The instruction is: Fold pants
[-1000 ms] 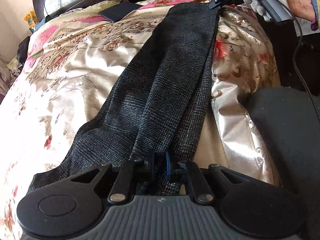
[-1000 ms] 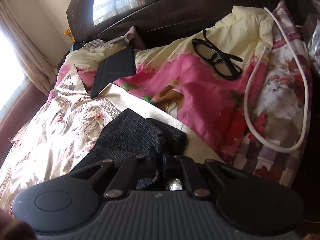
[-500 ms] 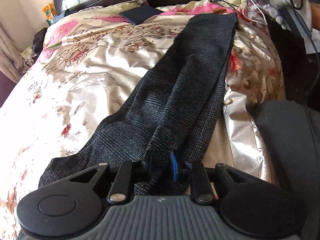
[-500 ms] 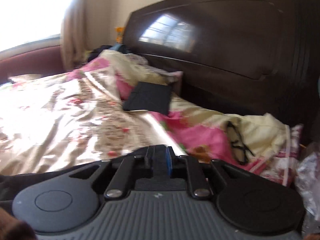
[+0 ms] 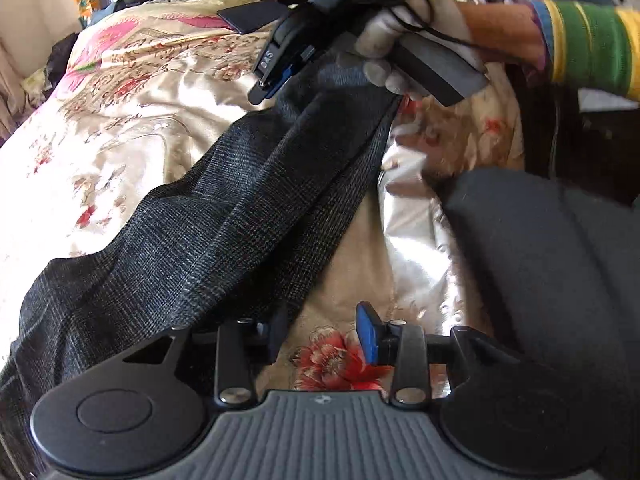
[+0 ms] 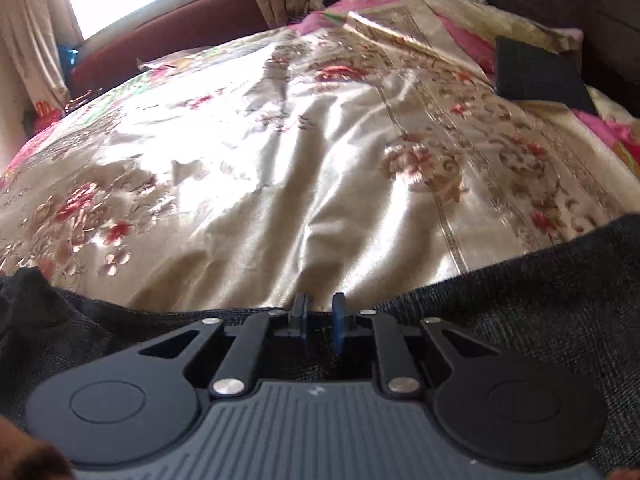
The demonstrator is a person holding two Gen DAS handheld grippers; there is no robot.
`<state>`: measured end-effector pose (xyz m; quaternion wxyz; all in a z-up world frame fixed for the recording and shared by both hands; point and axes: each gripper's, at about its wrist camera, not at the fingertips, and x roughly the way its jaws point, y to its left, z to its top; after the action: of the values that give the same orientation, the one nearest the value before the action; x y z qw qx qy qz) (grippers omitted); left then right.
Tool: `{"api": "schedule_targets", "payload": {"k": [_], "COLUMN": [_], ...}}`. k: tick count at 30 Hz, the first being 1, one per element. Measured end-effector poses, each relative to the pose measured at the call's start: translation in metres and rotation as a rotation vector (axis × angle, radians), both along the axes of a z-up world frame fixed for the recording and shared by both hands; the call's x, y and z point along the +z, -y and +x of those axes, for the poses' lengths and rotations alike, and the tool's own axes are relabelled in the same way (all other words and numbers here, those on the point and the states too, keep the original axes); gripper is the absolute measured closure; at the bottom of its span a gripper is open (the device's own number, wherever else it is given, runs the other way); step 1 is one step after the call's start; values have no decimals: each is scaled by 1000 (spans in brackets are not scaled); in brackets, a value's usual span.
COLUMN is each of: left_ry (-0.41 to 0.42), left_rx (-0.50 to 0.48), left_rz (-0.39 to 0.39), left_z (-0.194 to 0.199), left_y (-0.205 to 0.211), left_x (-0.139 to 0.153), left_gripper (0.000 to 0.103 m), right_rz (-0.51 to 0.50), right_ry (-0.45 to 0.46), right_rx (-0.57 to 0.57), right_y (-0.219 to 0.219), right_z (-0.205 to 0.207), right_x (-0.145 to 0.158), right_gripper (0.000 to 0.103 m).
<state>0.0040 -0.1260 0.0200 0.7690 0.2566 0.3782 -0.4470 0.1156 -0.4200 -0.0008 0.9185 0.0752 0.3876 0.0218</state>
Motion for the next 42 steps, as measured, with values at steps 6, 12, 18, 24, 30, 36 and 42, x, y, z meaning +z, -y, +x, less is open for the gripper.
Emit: {"api": "schedule_targets", "payload": {"k": [6,12,18,24,30,36,42], "left_ry": [120,166,125,89,91,117,107], "left_rx": [44,-32,-92,-108,-71,-26,12], "left_rz": [-58,21,12,7,-54,-87,-70], "left_z": [5,22,22,17,29,41,53], "left_y": [-18,3,11,7,5,-2,-2], "left_x": [32,3,-8,-14,-3,2,-10], "left_gripper": [51,47,47,47,47,47,46], "right_rz": [-29,-215,-179,-198,-238,-246,-268], "right_ry": [-2,-198,-290,-396,-440,-504,-541], "right_rx": [486,694,779,891,979,1050,1020], "right_y": [-53,-86,-83,-96,-102,-106,-105], "right_z": [-13,25,52,65,68,71,86], "right_x": [29,5,9,-6,-3,1,-10], "right_gripper": [60,64,61,64,61,72,78]}}
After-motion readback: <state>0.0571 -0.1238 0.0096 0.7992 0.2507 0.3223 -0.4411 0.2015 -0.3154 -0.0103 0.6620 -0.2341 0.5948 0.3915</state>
